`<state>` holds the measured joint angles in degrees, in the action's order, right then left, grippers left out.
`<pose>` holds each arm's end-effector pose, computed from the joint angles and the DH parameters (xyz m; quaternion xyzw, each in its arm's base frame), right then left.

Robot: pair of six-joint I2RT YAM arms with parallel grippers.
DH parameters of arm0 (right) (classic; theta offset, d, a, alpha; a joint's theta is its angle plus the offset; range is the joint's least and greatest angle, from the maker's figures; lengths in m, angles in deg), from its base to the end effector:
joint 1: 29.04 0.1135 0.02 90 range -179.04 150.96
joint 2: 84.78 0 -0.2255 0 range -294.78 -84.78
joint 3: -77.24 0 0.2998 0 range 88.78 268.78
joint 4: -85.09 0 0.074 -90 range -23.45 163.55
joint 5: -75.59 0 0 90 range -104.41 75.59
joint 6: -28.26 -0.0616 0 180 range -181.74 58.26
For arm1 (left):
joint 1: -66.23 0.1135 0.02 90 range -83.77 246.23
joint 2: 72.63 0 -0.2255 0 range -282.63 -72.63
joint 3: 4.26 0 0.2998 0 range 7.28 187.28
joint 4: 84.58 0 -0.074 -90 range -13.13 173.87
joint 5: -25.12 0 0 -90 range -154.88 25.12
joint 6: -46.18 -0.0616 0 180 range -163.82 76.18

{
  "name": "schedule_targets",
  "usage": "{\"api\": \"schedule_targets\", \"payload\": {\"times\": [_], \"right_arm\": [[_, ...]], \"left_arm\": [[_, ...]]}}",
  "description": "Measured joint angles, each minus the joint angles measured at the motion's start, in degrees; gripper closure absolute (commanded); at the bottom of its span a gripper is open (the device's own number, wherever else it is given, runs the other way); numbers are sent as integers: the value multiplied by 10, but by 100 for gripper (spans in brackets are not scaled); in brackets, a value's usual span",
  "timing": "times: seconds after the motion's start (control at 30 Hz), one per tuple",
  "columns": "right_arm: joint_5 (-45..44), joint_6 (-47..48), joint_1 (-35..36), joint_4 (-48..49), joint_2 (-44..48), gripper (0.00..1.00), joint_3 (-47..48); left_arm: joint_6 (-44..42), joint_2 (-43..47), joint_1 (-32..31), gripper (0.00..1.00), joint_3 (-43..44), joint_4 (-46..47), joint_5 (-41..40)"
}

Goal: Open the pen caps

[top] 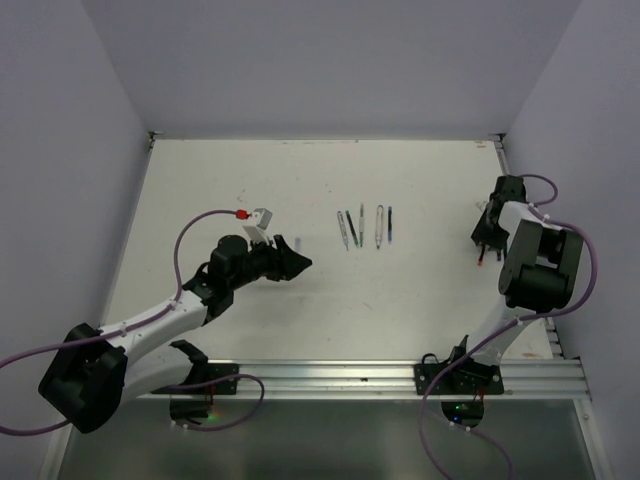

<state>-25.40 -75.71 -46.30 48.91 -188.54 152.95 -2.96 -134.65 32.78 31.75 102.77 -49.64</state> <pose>0.3753 -0.1289 0.0705 0.2818 0.9288 -0.0997 0.2192 0.2498 -0.1844 0.1385 0.0251 0.8085 -0.4349 0.3956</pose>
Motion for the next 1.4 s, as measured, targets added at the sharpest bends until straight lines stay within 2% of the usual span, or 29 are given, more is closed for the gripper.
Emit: {"api": "schedule_targets", "payload": {"times": [0.47,0.67,0.87,1.0,1.17,1.4], "right_arm": [[-1,14,15,11,-16,100,15],[-7,18,47,9,-15,100,15],[-10,18,147,-38,38,100,17],[35,18,232,-61,134,100,24],[152,22,323,-60,227,100,21],[263,11,405,-28,292,100,-85]], "left_arm": [[0,-2,0,44,0,3,0],[-1,-2,0,45,0,-1,-5],[-9,18,0,46,13,-43,-21],[-11,22,0,46,61,-71,-12],[-4,8,8,45,129,-78,33],[26,1,18,41,153,-79,65]]}}
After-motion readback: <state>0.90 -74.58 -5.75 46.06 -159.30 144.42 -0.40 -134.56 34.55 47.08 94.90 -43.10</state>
